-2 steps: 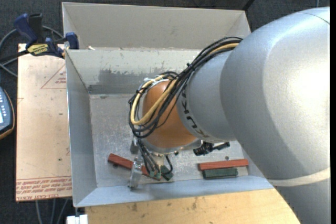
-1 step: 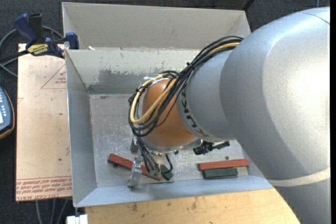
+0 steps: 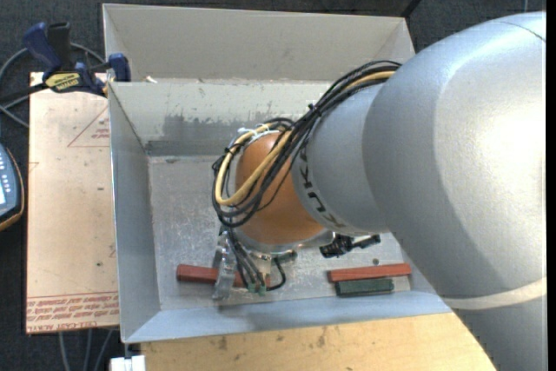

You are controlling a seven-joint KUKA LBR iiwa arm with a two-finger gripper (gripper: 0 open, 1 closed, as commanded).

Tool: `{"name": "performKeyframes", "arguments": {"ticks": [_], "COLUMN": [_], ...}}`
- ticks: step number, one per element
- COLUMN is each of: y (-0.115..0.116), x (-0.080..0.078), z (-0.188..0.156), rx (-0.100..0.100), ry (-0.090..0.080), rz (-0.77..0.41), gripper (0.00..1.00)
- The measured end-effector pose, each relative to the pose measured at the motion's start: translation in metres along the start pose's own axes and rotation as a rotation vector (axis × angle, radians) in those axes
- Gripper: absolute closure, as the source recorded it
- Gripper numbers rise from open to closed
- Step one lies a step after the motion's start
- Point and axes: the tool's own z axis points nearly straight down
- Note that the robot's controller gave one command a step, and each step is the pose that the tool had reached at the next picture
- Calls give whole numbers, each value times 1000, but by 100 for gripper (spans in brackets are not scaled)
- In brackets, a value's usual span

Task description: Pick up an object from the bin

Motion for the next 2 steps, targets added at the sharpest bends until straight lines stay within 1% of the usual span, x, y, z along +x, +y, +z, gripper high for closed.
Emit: {"name": "performKeyframes", "arguments": {"ticks": [2], "y": [1], "x": [-2], "z": [-77], "rx": [-1], "ry": [-3], "rz": [-3], "gripper": [100]}}
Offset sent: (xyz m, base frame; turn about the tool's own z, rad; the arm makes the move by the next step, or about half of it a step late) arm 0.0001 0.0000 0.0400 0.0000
